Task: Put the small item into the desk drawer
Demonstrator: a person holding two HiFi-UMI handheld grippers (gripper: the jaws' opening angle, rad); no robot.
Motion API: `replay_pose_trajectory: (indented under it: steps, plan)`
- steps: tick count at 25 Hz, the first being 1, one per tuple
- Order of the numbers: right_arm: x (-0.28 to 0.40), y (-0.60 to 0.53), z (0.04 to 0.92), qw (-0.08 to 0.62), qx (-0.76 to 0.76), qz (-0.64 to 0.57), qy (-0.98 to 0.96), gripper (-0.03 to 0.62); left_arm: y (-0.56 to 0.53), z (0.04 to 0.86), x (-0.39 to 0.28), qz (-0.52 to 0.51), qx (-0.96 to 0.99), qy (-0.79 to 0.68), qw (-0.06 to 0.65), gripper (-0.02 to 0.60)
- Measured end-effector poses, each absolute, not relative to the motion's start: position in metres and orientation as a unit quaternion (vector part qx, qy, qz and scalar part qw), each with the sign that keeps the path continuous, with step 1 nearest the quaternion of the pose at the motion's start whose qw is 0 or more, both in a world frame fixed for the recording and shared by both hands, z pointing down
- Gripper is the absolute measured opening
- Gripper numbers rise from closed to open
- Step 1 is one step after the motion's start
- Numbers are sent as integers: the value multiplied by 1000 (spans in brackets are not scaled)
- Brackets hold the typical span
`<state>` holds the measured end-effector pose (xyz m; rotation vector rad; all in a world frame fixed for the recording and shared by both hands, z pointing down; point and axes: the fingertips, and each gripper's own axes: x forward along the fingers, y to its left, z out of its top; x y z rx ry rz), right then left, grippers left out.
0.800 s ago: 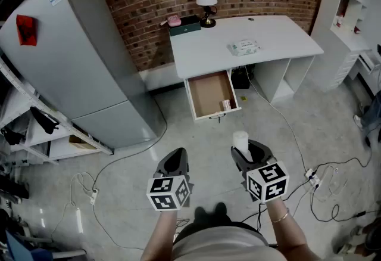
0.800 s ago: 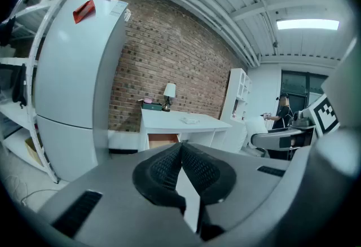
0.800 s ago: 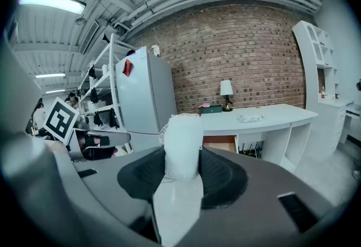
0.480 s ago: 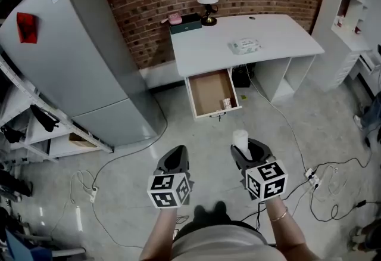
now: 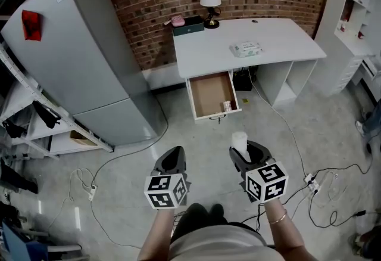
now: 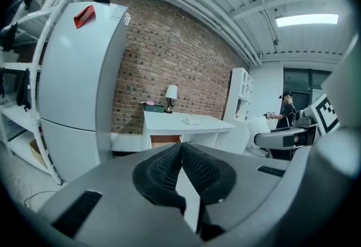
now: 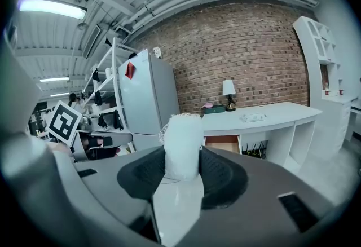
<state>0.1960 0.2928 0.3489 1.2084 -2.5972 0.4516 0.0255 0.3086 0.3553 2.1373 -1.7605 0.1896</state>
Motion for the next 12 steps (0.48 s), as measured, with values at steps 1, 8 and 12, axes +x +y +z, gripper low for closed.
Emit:
replay_pose_trajectory:
  steps: [1, 8, 12]
  plan:
    - [198, 293, 348, 120, 413, 156, -889, 178, 309, 355, 25, 67, 756, -626, 181, 21]
    - [197, 276, 354, 122, 408, 164, -890, 178, 292, 359, 19, 77, 748, -635, 179, 21]
    - [183, 249, 362, 127, 406, 169, -889, 178, 265, 366, 6, 78, 747, -635, 183, 21]
